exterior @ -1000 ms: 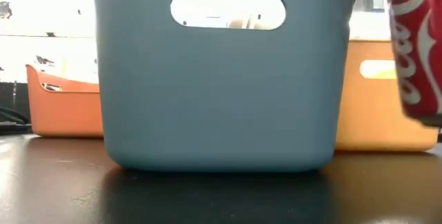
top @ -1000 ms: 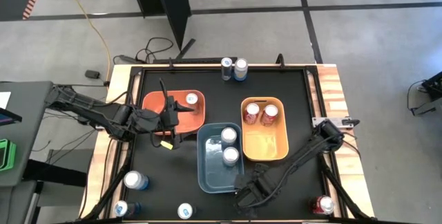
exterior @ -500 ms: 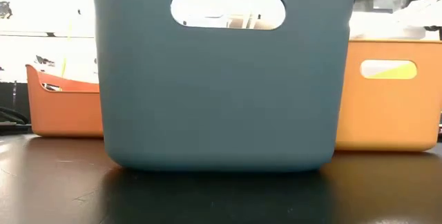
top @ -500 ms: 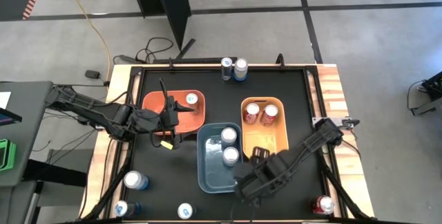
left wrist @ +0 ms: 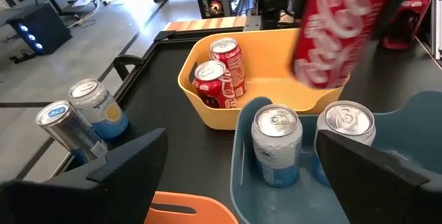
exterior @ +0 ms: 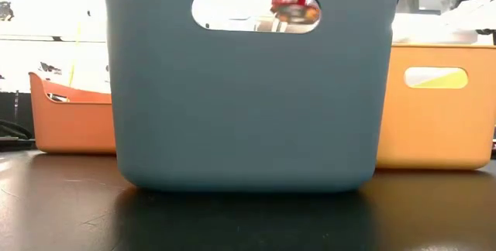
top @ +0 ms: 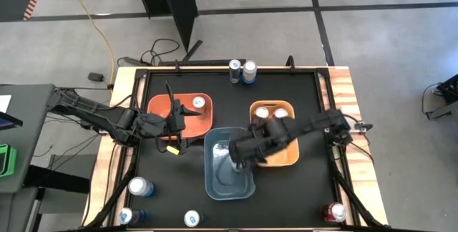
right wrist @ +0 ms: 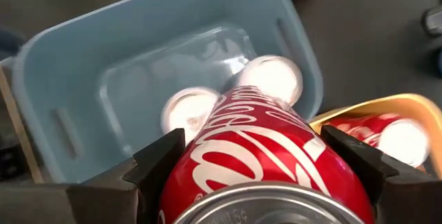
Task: Sort soda cans
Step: Put the left red-white soda can into the yellow bin
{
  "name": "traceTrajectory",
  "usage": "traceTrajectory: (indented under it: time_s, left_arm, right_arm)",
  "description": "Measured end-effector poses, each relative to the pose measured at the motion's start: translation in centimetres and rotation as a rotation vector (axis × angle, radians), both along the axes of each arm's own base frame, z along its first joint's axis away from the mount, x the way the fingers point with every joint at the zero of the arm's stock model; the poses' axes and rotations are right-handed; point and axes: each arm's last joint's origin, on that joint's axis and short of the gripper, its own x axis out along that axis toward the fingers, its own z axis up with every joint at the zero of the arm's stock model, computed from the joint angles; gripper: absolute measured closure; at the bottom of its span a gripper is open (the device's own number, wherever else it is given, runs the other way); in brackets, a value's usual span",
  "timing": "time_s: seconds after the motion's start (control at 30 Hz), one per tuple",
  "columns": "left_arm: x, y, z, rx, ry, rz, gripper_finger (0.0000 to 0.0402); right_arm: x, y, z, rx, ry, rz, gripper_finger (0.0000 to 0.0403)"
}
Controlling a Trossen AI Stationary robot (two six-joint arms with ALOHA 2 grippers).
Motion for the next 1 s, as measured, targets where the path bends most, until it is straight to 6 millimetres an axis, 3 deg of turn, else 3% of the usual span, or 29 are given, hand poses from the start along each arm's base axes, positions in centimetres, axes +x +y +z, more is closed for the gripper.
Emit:
traceTrajectory:
  time_s: [0.17,0.33,0.43,0.63,0.8,1.0]
  left_arm:
    - [0.0,0.0,-0.1,0.005,0.007,-0.001,0.0036]
    - [-0.1,0.0,-0.2,0.009,0.022,-0.002,0.0036]
    - [-0.1,0.0,-0.2,0.008,0.021,-0.003,0.0036]
    - [-0.1,0.0,-0.2,-0.003,0.018,-0.001,0.0036]
    - [0.0,-0.1,0.0,-0.005,0.001,-0.002,0.0036]
    - [0.0,-0.1,0.1,-0.007,-0.009,-0.002,0.0036]
  right_arm:
    - [0.6,-2.4,0.0,-0.058,0.015,0.014,0.0104]
    - [0.3,-2.6,0.0,-0.096,0.024,0.037,0.0104]
    - [-0.4,-2.4,-1.1,-0.117,0.077,0.039,0.0104]
    - [-3.9,-1.9,-2.7,-0.126,0.109,0.007,0.0104]
    - [-7.8,-3.4,-3.5,-0.077,0.064,-0.072,0.0104]
    - [-8.7,-5.7,-6.2,-0.004,-0.001,-0.133,0.0104]
